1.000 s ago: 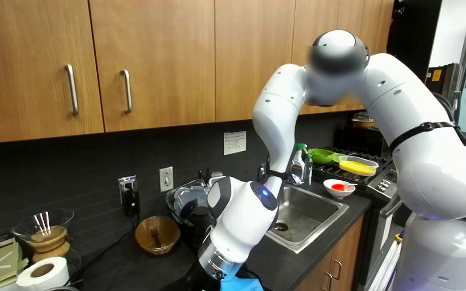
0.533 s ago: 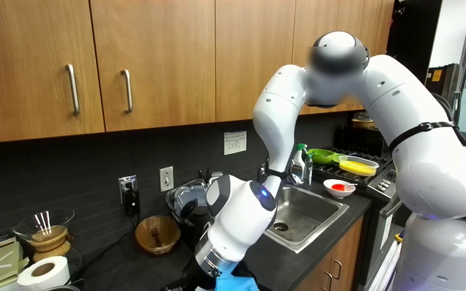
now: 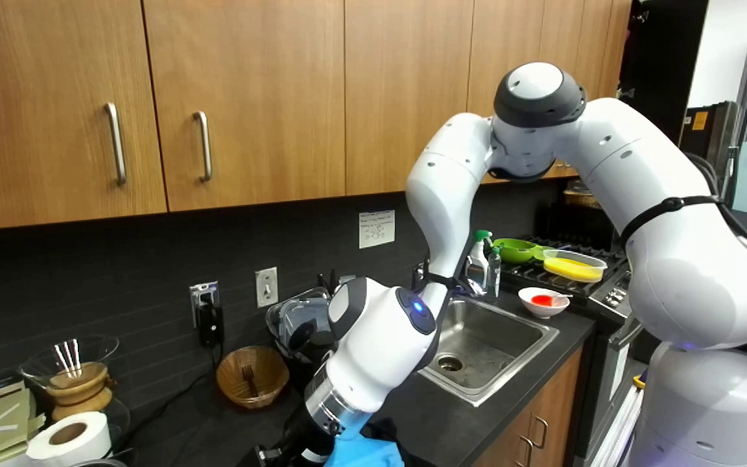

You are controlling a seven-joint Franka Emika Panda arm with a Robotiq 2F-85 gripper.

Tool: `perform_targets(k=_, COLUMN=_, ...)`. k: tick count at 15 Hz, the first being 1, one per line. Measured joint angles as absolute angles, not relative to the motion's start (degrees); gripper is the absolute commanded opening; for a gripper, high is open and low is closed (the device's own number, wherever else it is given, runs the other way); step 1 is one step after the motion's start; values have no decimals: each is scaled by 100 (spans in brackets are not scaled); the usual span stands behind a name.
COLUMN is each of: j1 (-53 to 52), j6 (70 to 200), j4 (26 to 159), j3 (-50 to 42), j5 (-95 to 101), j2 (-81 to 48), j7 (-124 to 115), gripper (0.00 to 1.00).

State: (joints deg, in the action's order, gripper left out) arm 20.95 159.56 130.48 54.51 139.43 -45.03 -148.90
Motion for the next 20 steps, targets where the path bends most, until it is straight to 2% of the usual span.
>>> perform_targets(k=12, j1=2179, j6=16096, j4=13470, j3=5342, j5=13546, j2=-4522, j7=-14856, gripper=100)
perform_targets(k=20, j1=2139, j6=16873, j4=14657, j3=4660, j5=10920, j2=-3851, j7=-13360, gripper=100)
